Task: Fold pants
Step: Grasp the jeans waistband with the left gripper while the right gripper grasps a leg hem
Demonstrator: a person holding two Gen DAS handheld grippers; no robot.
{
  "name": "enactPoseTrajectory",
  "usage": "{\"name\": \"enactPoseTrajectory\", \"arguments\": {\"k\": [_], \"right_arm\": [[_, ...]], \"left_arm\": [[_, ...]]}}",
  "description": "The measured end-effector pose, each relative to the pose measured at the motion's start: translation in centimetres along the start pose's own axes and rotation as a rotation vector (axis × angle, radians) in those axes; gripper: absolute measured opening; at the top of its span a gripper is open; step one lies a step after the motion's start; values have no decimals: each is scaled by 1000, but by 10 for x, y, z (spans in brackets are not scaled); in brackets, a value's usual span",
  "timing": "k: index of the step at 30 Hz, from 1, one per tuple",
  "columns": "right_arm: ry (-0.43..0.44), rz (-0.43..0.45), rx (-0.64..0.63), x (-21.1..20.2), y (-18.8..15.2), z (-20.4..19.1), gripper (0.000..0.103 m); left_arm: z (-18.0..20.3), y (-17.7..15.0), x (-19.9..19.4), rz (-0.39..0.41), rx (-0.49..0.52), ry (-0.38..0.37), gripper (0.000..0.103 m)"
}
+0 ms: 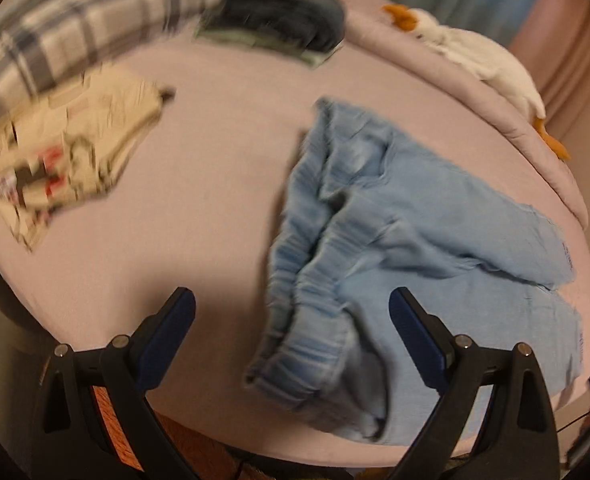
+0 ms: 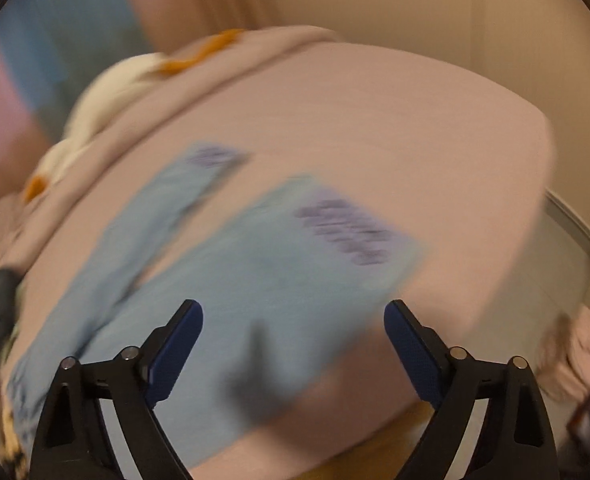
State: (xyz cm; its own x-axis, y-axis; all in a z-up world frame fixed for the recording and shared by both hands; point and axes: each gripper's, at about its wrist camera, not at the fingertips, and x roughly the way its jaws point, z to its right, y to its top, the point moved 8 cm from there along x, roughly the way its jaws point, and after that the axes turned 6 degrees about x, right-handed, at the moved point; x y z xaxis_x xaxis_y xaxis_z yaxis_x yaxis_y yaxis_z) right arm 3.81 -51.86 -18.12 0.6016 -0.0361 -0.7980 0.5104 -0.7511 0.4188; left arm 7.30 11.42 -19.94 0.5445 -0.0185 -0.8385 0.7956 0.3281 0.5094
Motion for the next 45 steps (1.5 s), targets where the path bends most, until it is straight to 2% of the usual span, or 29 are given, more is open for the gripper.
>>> {"name": "enactPoseTrajectory", "arguments": {"k": [2, 4, 5, 6, 7, 8, 9, 10, 11, 12, 14, 16, 18, 20, 22, 24, 26, 29, 30, 32, 33, 34, 36, 37, 38, 40, 41, 43, 45], "right_arm": [[-2, -30, 74, 10, 5, 26, 88], [12, -58, 129, 18, 5, 41, 85], [7, -72, 150, 23, 3, 46, 82], [8, -88, 164, 27, 0, 47, 75], [18, -101, 173, 30, -1, 48, 72], [24, -99, 175, 34, 2, 48, 72], [28, -84, 167, 33, 5, 45, 64], [33, -71, 161, 34, 10, 43, 38], [54, -70, 170, 36, 15, 41, 21], [64, -82, 191, 38, 18, 41, 9], [89, -85, 214, 39, 29, 41, 9], [119, -13, 163, 18, 37, 29, 9], [148, 24, 144, -5, 39, 22, 9], [174, 13, 150, -6, 36, 19, 9], [130, -20, 145, 9, 30, 23, 9], [72, -87, 166, 30, 17, 35, 9], [40, -115, 187, 43, 7, 43, 8], [1, -110, 210, 42, 9, 45, 9], [-22, -119, 211, 40, 11, 43, 9], [-104, -125, 177, 30, 11, 41, 23], [-153, -105, 147, 23, 14, 37, 41], [-192, -72, 117, 13, 19, 34, 59], [-211, 9, 86, -10, 31, 15, 67], [-189, 14, 75, -16, 34, 5, 67], [-128, 0, 50, -21, 37, -19, 67], [-12, -25, 2, -25, 39, -61, 68], [67, -44, -37, -25, 39, -94, 68], [178, -102, -93, -18, 36, -150, 68], [239, -162, -134, -7, 28, -199, 68]], "left_arm": [[0, -7, 11, -44, -9, -62, 88], [4, -13, 21, -95, -27, -122, 70], [3, -13, 24, -98, -37, -124, 70], [5, -12, 22, -85, -37, -116, 63], [7, -11, 21, -84, -33, -121, 43], [11, -10, 21, -99, -44, -164, 38], [12, -9, 19, -104, -61, -180, 32], [10, -7, 18, -103, -72, -186, 30], [8, -4, 15, -100, -83, -194, 29], [7, -2, 9, -90, -91, -200, 28], [1, 5, -4, -62, -117, -217, 25], [-4, 12, -18, -33, -127, -235, 24], [-7, 11, -27, -17, -106, -202, 24], [-18, 4, -26, -33, -103, -156, 24], [-26, -8, -12, -86, -131, -169, 24], [-28, -19, 4, -133, -116, -141, 25], [-27, -21, 5, -126, -100, -119, 28], [-27, -22, 2, -148, -107, -98, 37], [-27, -22, 1, -157, -110, -97, 45], [-32, -17, -10, -167, -108, -40, 68], [-37, -10, -15, -151, -107, -5, 80], [-41, -3, -25, -120, -105, 26, 82], [-51, 11, -46, -47, -114, 72, 86], [-54, 19, -55, -13, -130, 80, 88], [-56, 28, -63, 22, -151, 76, 89], [-49, 44, -73, 72, -182, 32, 92], [-37, 52, -74, 85, -177, -16, 93], [-14, 61, -70, 82, -149, -91, 94], [8, 63, -62, 56, -112, -132, 94]]}}
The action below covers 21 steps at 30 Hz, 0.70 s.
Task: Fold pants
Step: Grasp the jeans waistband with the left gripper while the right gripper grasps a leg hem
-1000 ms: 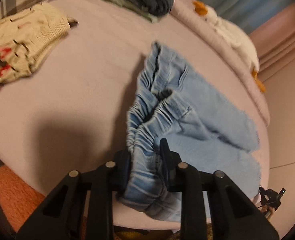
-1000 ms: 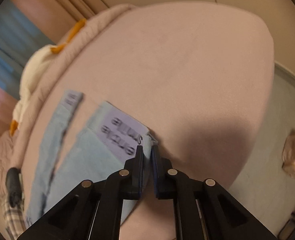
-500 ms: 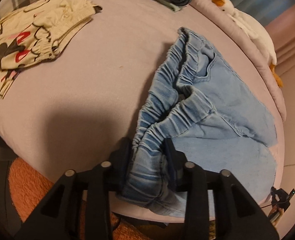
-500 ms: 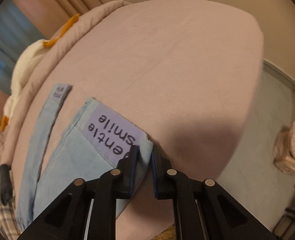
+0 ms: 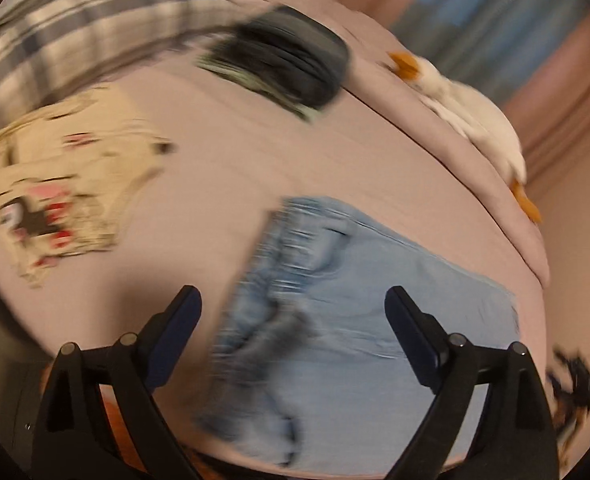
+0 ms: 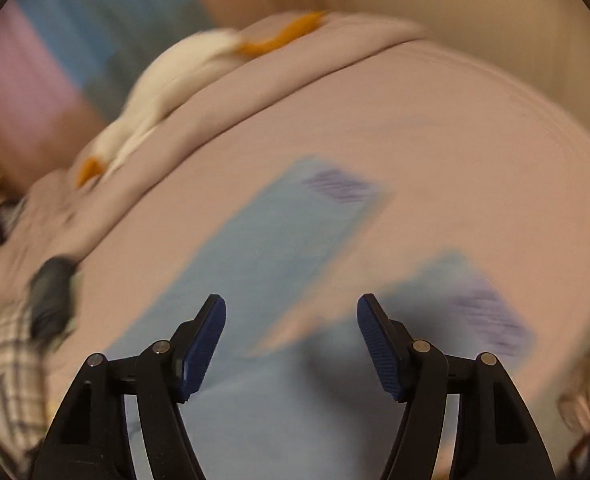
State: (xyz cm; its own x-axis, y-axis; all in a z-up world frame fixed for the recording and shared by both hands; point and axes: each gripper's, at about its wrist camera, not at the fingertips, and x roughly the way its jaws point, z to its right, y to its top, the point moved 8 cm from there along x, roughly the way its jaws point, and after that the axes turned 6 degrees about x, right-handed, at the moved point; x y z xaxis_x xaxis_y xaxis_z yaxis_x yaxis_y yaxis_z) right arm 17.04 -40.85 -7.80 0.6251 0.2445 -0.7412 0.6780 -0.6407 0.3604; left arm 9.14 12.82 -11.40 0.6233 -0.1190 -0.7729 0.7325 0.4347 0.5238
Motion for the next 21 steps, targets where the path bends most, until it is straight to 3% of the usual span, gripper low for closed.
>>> {"name": "enactPoseTrajectory", "arguments": {"k": [2, 6, 10, 14, 18, 19, 21], "right_arm": [[18, -46, -40, 28, 4, -43, 68], [-15, -140, -56, 86, 4, -85, 68], [-145, -194, -57, 125, -9, -88, 68], [-249, -239, -10, 174, -7, -80, 68], [-303, -202, 24, 193, -2, -58, 67], [-307, -185, 13, 191, -2, -55, 53], [-342, -145, -24, 185, -1, -47, 40]], "left_arm": [[21, -1, 12, -23, 22, -27, 94], [51, 3, 36, -62, 8, -48, 92], [61, -3, 56, -112, -18, -86, 92], [56, -12, 66, -150, -48, -59, 92], [56, -15, 73, -163, -41, -47, 92], [56, -15, 72, -159, -40, -46, 93], [57, -15, 73, -157, -38, -40, 93]]}}
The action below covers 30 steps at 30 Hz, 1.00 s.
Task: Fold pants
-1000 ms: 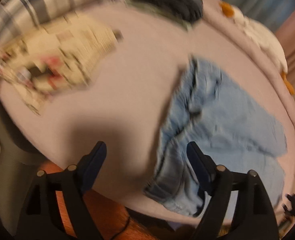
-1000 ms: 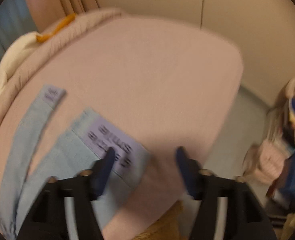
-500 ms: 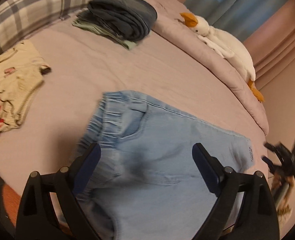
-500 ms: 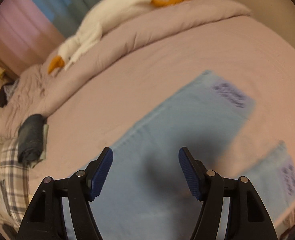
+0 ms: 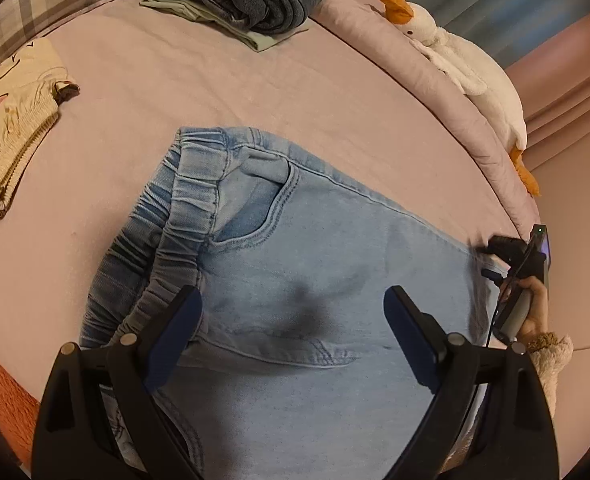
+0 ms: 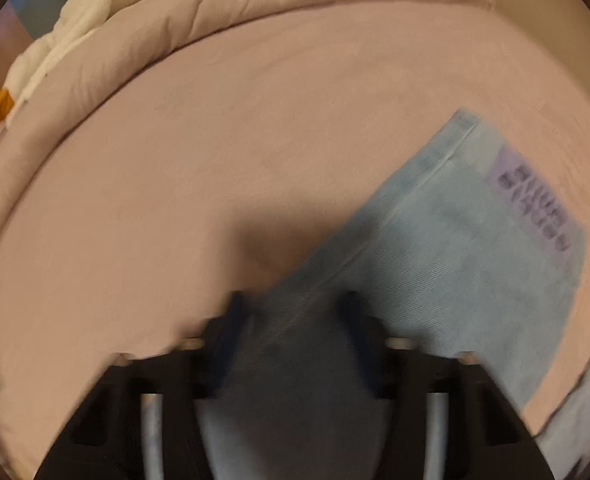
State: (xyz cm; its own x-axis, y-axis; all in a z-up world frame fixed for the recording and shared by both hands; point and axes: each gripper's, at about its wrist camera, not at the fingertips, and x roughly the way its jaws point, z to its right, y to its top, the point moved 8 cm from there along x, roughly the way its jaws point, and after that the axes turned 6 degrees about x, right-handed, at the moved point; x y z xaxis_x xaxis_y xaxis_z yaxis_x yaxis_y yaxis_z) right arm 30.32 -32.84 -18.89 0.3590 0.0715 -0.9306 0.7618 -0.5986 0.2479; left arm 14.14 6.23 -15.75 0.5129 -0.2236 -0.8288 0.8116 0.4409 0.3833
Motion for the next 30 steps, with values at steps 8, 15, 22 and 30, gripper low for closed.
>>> {"name": "enactPoseTrajectory", "arguments": {"k": [8, 15, 22, 30], "right_arm": [[223, 79, 55, -71, -18, 52, 4], [409, 190, 91, -153, -99, 126, 4], [409, 187, 120, -155, -136, 139, 4], [382, 207, 75, -165, -135, 129, 4]], "left_arm": [[11, 6, 0, -10, -32, -46, 92], [49, 29, 14, -20, -54, -125, 92], [63, 52, 80, -119, -55, -27, 69], [65, 32, 43, -81, 29, -91, 15]]}}
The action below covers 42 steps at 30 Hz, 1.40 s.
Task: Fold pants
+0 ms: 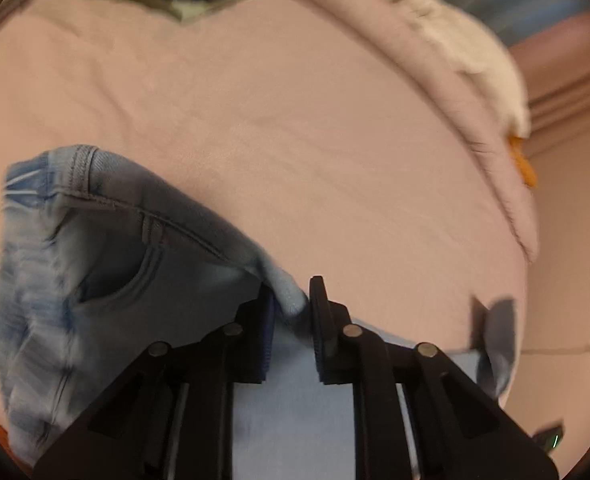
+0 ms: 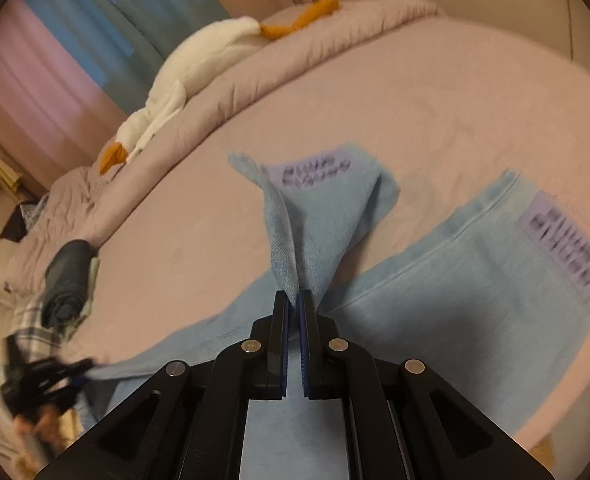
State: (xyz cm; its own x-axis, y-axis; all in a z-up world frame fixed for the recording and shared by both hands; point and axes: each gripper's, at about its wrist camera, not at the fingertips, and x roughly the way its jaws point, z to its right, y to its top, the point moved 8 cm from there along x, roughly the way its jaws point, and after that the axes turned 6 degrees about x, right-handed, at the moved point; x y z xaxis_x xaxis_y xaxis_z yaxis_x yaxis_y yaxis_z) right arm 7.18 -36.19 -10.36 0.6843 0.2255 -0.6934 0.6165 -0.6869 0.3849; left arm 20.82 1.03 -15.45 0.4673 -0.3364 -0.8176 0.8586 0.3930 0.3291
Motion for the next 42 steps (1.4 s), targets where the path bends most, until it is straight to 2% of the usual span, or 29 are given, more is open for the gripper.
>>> {"name": "enactPoseTrajectory", "arguments": {"k": [3, 6, 10, 15, 18, 20, 22, 23, 24, 26, 27, 29, 32, 33, 34, 35, 36, 37, 39, 41, 42], "right_arm": [[-26, 42, -32, -21, 1, 7, 4], [-68, 44, -50, -31, -9, 20, 4], [-134, 1, -47, -29, -30, 41, 4], [-234, -74, -51, -10, -53, 69, 4], [-315, -96, -114, 1, -56, 70, 6], [-364, -97, -171, 3, -52, 61, 19], [-448, -64, -256, 5, -43, 51, 49], [-490, -27, -307, 6, -35, 43, 52], [-500, -12, -341, 9, -31, 35, 53], [-475, -16, -409, 23, -22, 17, 53], [-468, -33, -432, 34, -19, 9, 53], [-516, -70, -478, 56, -13, 1, 53], [-535, -37, -552, 78, -1, -15, 53], [-538, -48, -570, 85, -1, -17, 49], [-538, -60, -582, 95, 2, -20, 26], [-525, -87, -588, 108, 7, -23, 11], [-527, -106, -582, 116, 11, -24, 3], [-522, -105, -577, 120, 18, -27, 3], [-447, -72, -518, 117, 45, -39, 3], [-338, -20, -412, 96, 80, -51, 3], [-276, 44, -359, 72, 104, -56, 3]], "left_arm": [[10, -30, -47, 48, 75, -82, 13], [4, -74, -73, 28, 124, -119, 12], [-15, -131, -58, -96, 132, -92, 12], [-45, -167, -25, -249, 58, -88, 13], [-49, -169, -27, -252, 40, -99, 18], [-51, -163, -34, -231, 54, -78, 25], [-55, -153, -49, -178, 54, -53, 47], [-57, -152, -55, -155, 55, -44, 53], [-60, -147, -60, -121, 55, -28, 61], [-73, -134, -71, -60, 54, -11, 66], [-76, -131, -72, -52, 49, -6, 67], [-87, -124, -74, -48, 21, 1, 67], [-104, -116, -77, -15, -2, 24, 67], [-107, -114, -75, -12, -9, 22, 67], [-110, -111, -73, -11, -19, 11, 65], [-112, -109, -70, -14, -32, -4, 57], [-114, -107, -66, -22, -32, -13, 45], [-112, -106, -63, -32, -19, -22, 17], [-107, -101, -62, -58, -4, -44, 13], [-97, -91, -75, -7, 19, -47, 11], [-91, -87, -84, 13, 33, -62, 11]]}}
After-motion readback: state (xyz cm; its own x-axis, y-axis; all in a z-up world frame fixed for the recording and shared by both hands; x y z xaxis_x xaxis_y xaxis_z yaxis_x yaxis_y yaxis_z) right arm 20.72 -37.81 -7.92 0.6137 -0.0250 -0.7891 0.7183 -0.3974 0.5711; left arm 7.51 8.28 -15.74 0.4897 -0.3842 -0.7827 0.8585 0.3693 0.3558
